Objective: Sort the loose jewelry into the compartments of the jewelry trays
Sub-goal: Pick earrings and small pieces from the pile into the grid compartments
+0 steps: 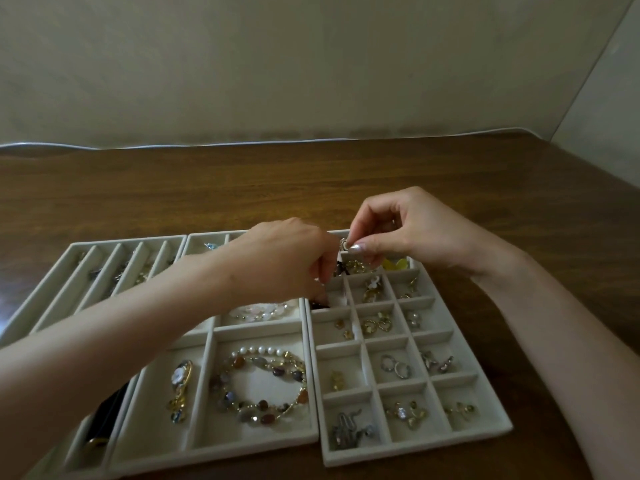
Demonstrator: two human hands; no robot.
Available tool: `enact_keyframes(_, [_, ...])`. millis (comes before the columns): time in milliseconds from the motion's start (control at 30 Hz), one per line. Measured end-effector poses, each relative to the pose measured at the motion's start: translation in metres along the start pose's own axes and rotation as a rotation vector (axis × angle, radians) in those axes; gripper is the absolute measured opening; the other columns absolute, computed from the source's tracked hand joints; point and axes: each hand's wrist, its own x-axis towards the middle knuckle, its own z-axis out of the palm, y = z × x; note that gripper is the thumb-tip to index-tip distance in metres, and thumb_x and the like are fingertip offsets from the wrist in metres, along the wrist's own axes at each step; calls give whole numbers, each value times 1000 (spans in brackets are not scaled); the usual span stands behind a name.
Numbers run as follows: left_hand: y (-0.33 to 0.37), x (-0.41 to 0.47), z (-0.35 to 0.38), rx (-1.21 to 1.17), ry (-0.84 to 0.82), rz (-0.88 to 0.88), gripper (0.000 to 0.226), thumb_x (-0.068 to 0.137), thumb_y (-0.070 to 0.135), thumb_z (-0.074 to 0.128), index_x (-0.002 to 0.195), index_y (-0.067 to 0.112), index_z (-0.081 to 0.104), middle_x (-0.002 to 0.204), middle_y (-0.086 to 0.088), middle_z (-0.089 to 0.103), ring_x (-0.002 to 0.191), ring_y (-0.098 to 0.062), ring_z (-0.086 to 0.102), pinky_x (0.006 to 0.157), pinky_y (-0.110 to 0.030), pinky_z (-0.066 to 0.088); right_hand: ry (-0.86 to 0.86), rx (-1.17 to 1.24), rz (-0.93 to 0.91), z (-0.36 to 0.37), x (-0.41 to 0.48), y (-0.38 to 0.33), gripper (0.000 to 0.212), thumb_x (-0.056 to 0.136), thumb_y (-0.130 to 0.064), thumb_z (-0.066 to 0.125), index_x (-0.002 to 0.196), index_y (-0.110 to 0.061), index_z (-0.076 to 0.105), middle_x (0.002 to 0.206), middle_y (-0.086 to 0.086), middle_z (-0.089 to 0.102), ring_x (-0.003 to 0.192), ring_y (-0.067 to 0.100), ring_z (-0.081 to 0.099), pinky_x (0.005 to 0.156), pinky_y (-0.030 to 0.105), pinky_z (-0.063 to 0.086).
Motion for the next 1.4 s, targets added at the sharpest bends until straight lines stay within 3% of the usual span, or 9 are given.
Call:
enact_keyframes(133, [-9, -2, -6, -122, 32, -48, 15, 79, 34, 68, 76, 34, 53, 76, 17, 54, 65, 2, 46, 64, -17, 42, 37, -132, 7, 0, 1, 3, 10, 81, -11, 69, 85, -19, 67, 82, -6, 67, 72, -1, 63, 61, 14, 49])
enact_keyframes(267, [-19, -6, -11, -179, 128, -56, 8, 83, 31, 64, 79, 32, 57, 71, 18, 53, 61, 8, 47, 58, -8, 37, -32, -249, -5, 5, 2, 3, 13, 78, -21, 73, 87, -29, 69, 85, -13, 63, 73, -9, 55, 62, 15, 43])
enact_keyframes(367, [-26, -9, -8, -252, 257, -83, 3, 83, 30, 62, 81, 29, 61, 71, 17, 54, 62, 7, 47, 59, -6, 36, -26, -342, -36, 14, 4, 6, 13, 79, -28, 71, 92, -32, 70, 90, -14, 58, 76, -4, 51, 67, 15, 36])
enact_keyframes(567, [-32, -11, 4, -298, 462, -97, 2, 84, 26, 62, 84, 24, 62, 75, 18, 55, 66, 5, 48, 61, -10, 37, 89, -547, -119, 31, 7, 6, 10, 84, -33, 66, 93, -29, 69, 87, -12, 53, 78, 2, 52, 70, 23, 44])
enact_keyframes(733, [-29, -7, 15, -214, 315, 12, 14, 88, 17, 56, 92, 27, 64, 84, 16, 48, 75, 1, 43, 67, -10, 36, 81, -781, -184, 37, 5, -3, 13, 89, -31, 57, 95, -27, 67, 85, -8, 51, 75, 9, 51, 64, 24, 41])
enact_keyframes(833, [-31, -4, 23, -150, 226, 49, 27, 87, 12, 50, 103, 28, 65, 86, 15, 36, 86, -5, 35, 69, -13, 32, 29, -801, -176, 36, 5, -6, 8, 86, -29, 54, 89, -27, 61, 81, -8, 49, 70, 9, 47, 56, 21, 30])
enact_keyframes(1133, [-32, -7, 25, -117, 266, 82, 31, 87, 9, 49, 106, 26, 66, 90, 8, 36, 87, -7, 33, 69, -13, 31, -82, -727, -123, 30, 4, -5, 5, 84, -27, 57, 88, -29, 54, 83, -10, 48, 67, 6, 47, 55, 18, 28])
enact_keyframes(1400, [-31, -6, 22, -116, 266, 87, 34, 88, 10, 47, 108, 31, 65, 86, 12, 33, 86, -6, 32, 69, -12, 31, -34, -673, -138, 31, 5, -5, 3, 86, -30, 57, 89, -29, 57, 84, -10, 50, 70, 6, 48, 57, 18, 29])
